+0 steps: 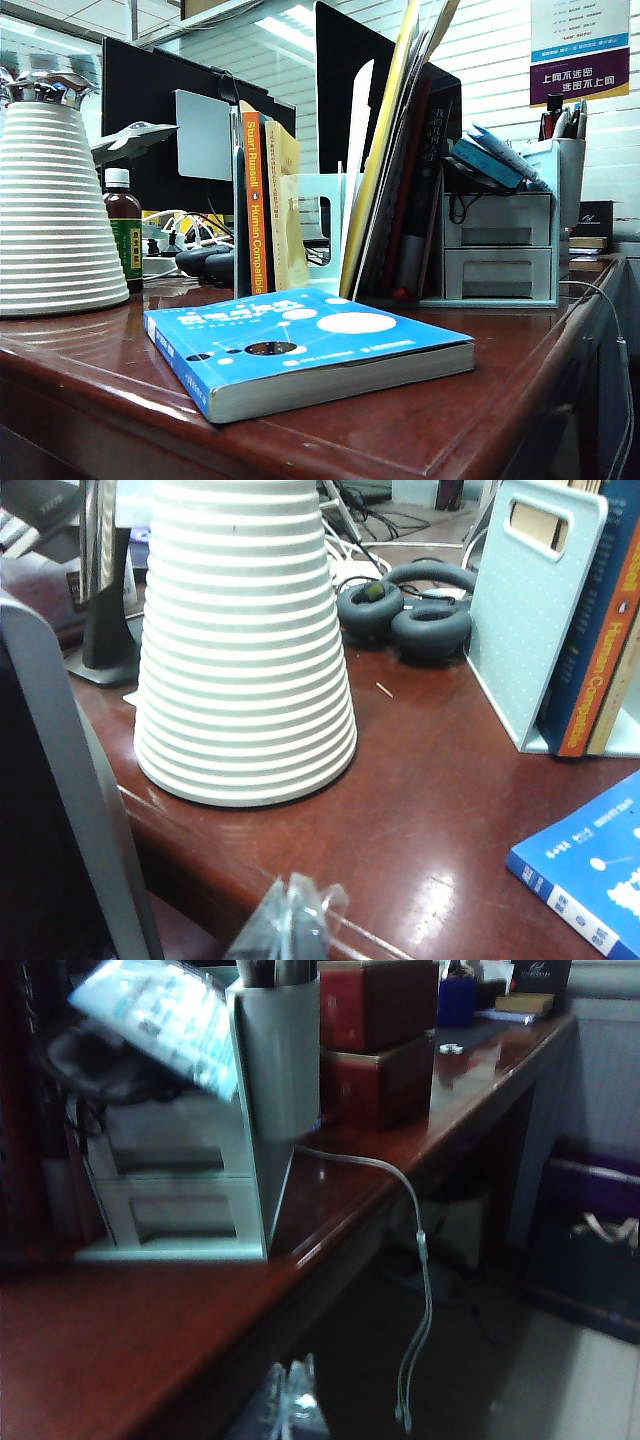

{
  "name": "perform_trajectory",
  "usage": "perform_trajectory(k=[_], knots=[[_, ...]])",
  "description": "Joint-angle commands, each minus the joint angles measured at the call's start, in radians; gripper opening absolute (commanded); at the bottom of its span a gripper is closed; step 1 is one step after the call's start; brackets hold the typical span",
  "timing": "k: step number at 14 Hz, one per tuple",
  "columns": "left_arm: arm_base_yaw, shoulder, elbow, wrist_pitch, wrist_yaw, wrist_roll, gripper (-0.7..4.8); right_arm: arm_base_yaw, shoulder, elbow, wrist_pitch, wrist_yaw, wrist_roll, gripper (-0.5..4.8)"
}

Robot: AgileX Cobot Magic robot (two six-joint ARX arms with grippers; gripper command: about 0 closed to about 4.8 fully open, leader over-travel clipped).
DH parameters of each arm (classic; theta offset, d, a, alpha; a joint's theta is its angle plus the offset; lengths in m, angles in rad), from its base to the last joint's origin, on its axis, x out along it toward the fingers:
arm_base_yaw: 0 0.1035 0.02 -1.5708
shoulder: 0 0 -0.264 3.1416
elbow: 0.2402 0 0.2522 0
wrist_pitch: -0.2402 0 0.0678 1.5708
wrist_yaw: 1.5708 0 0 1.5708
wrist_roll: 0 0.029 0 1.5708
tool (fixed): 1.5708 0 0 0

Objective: Pick up the blue book and put it on the bookshelf.

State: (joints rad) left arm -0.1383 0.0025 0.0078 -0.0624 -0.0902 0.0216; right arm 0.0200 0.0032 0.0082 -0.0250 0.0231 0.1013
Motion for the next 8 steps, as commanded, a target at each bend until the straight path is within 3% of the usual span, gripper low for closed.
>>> perform_trajectory(k=[1,4,7,8], knots=[[0.0,0.0,0.0,0.053,0.008,-0.004,-0.06,0.0,-0.001,-0.003,0.044,-0.001,0.004,-0.05],[0.0,0.0,0.001,0.051,0.008,-0.008,-0.06,0.0,-0.001,0.0,0.053,-0.001,0.005,-0.05],[0.0,0.008,0.098,-0.031,-0.056,-0.216,-0.06,0.0,0.015,0.141,0.05,0.005,0.012,-0.05],[0.0,0.033,0.153,-0.034,-0.055,-0.239,-0.06,-0.001,0.063,0.23,0.034,0.005,0.012,-0.05]])
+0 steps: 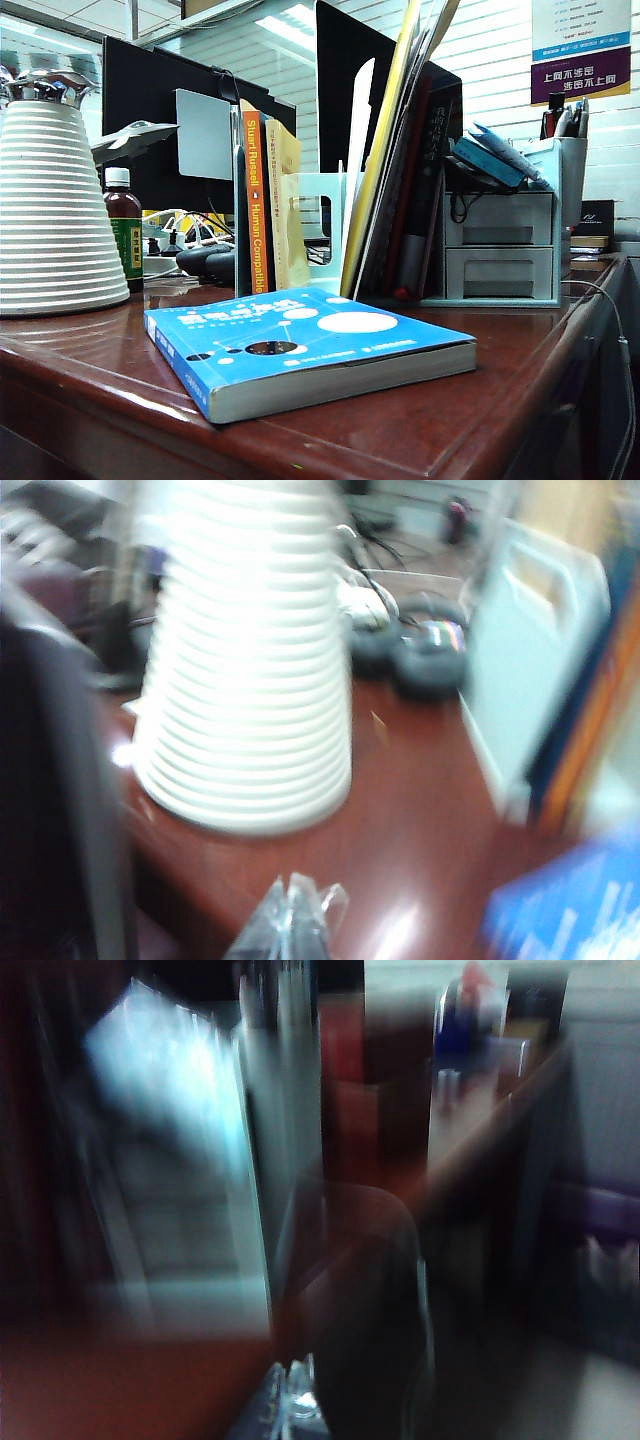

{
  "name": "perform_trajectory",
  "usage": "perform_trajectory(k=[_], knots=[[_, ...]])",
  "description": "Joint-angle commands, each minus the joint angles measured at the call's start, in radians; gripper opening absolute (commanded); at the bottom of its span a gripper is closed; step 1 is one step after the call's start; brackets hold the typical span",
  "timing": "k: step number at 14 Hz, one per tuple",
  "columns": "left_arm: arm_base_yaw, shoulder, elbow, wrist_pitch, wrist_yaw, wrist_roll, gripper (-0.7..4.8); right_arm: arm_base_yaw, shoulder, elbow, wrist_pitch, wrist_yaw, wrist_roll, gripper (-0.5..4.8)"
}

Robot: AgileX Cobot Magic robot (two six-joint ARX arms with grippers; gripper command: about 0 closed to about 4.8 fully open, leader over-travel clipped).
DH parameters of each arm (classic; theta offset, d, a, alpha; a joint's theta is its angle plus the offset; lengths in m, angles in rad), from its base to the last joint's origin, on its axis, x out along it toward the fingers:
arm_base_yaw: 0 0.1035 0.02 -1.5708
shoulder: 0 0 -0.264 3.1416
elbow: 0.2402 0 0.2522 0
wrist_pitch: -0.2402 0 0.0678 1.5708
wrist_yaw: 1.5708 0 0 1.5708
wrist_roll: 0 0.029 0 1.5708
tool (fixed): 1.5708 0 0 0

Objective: Pick up the blue book and put it on the bookshelf.

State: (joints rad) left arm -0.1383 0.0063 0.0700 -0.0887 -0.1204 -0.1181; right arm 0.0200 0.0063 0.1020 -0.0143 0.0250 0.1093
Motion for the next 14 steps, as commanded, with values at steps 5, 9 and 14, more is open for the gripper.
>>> perform_trajectory(k=[5,9,14], knots=[[0.0,0.496,0.335,0.087,0.317,-0.383,-0.06,0.0,0.558,0.571,0.011,-0.195,0.054,-0.05],[0.0,0.866,0.413,0.109,0.649,-0.603,0.0,0.079,0.844,0.653,-0.01,-0.472,0.162,-0.05],[-0.001,1.183,0.414,0.282,0.79,-0.687,4.79,0.334,1.186,0.652,0.001,-0.41,0.161,-0.05]])
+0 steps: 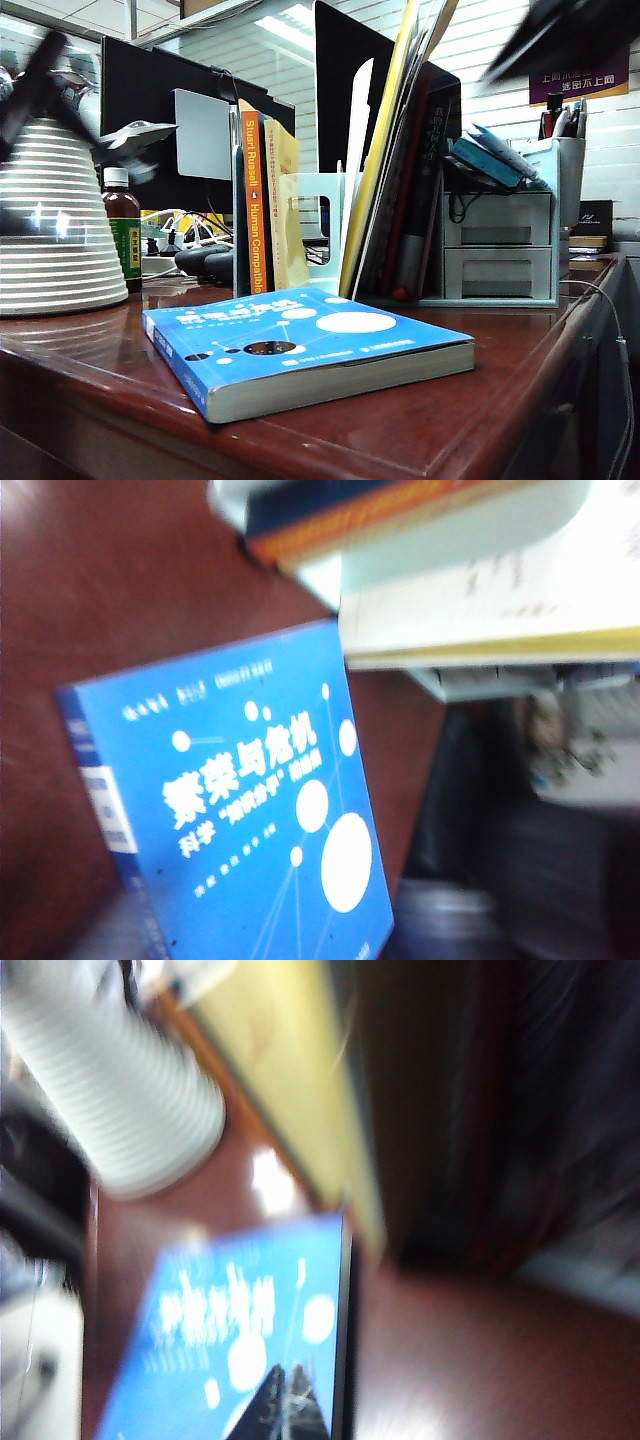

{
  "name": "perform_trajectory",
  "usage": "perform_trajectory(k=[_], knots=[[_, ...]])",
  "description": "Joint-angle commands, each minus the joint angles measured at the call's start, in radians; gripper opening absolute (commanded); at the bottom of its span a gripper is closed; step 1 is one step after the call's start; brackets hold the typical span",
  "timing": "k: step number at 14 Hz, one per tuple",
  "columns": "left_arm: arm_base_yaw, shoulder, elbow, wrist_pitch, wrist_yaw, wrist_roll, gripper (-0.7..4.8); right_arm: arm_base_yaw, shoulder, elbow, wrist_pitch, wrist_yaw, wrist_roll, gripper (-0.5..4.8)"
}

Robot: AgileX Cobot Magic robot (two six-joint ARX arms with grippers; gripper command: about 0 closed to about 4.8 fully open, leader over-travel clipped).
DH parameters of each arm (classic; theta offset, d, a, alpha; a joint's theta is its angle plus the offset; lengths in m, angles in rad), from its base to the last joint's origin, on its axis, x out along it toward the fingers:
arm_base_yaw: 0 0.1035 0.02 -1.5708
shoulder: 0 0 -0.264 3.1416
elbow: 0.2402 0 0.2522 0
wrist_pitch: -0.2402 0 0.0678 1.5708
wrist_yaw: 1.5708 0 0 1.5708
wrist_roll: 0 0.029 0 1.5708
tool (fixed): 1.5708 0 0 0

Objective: Pick up the blue book and put it on the bookshelf.

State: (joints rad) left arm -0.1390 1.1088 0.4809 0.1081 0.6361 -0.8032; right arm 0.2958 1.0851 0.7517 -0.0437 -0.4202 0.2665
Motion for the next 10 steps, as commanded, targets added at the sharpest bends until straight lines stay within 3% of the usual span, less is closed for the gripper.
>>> perform_trajectory(k=[1,4,6,10], knots=[[0.0,0.127,0.003,0.085,0.031,-0.003,4.79,0.084,0.187,0.003,0.07,0.044,0.004,-0.05],[-0.045,0.213,0.003,0.081,0.035,-0.02,4.79,0.089,0.337,0.003,0.155,0.047,0.07,-0.05],[-0.139,0.273,0.003,0.082,-0.045,-0.021,4.79,0.089,0.389,0.003,0.184,0.063,0.07,-0.05],[-0.207,0.396,0.003,0.113,-0.064,-0.073,4.79,0.09,0.415,0.001,0.182,0.112,0.07,-0.05]])
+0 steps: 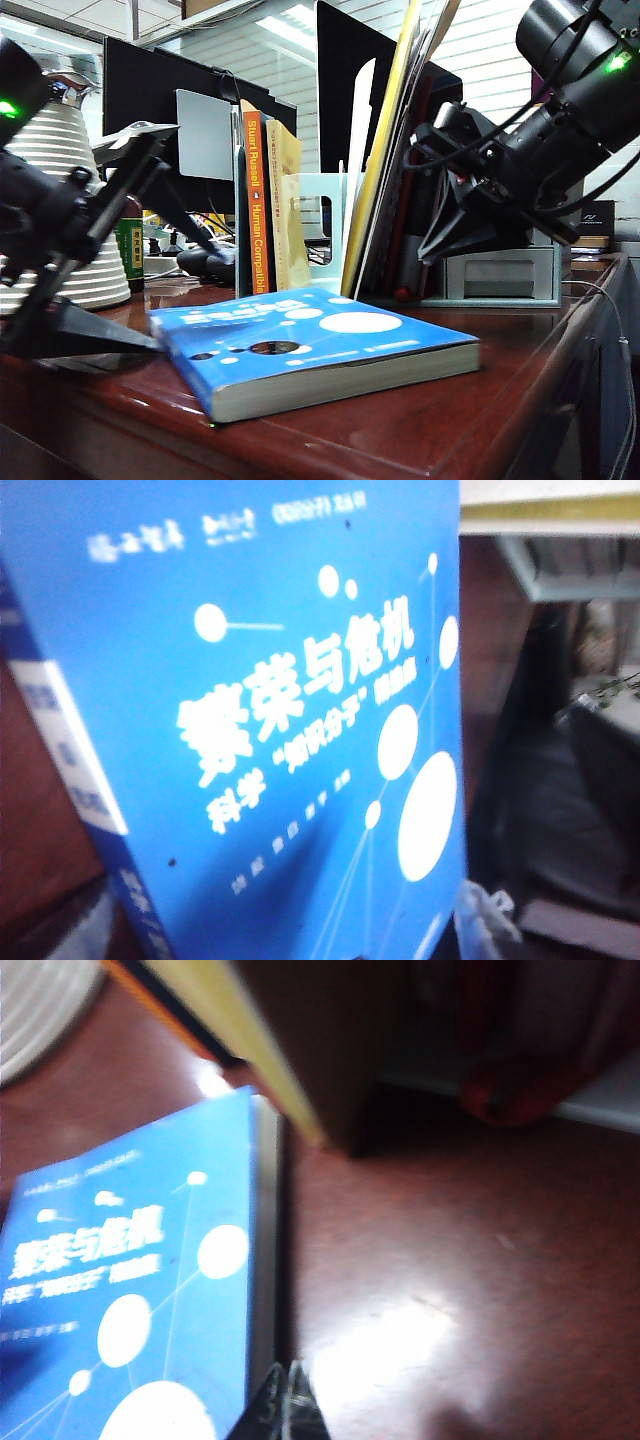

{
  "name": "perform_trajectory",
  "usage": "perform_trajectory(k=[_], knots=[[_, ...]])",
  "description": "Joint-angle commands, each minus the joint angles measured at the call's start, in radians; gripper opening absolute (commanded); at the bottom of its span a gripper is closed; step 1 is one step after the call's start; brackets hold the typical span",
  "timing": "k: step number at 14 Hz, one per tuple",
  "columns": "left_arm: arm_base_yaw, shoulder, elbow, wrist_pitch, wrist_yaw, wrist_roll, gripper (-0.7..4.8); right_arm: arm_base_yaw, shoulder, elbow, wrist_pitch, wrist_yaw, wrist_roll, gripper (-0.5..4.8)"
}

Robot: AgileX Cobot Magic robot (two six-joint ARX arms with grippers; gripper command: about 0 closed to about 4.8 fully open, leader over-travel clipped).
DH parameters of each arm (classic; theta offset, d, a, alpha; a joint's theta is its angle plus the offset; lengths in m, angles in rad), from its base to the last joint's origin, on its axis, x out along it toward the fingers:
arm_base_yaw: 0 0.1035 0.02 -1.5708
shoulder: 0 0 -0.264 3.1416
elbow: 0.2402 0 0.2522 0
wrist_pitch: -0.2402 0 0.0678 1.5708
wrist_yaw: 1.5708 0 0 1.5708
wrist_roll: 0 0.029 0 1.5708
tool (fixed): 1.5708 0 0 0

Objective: Pick up the blue book and put it on the bookshelf.

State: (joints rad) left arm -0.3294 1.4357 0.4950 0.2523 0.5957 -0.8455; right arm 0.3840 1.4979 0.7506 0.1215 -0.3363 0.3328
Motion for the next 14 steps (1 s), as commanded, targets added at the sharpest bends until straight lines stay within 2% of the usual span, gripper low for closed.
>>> perform_trajectory(k=[1,6,14], knots=[[-0.016,0.099,-0.008,-0.025,-0.024,-0.041,4.79,0.002,0.004,0.002,0.017,0.043,0.004,-0.05],[-0.016,0.161,-0.001,0.056,0.034,-0.045,4.79,0.002,0.06,0.002,-0.022,0.049,0.004,-0.05],[-0.017,0.161,0.0,0.055,0.056,-0.045,4.79,0.003,0.11,0.002,-0.05,0.037,0.005,-0.05]])
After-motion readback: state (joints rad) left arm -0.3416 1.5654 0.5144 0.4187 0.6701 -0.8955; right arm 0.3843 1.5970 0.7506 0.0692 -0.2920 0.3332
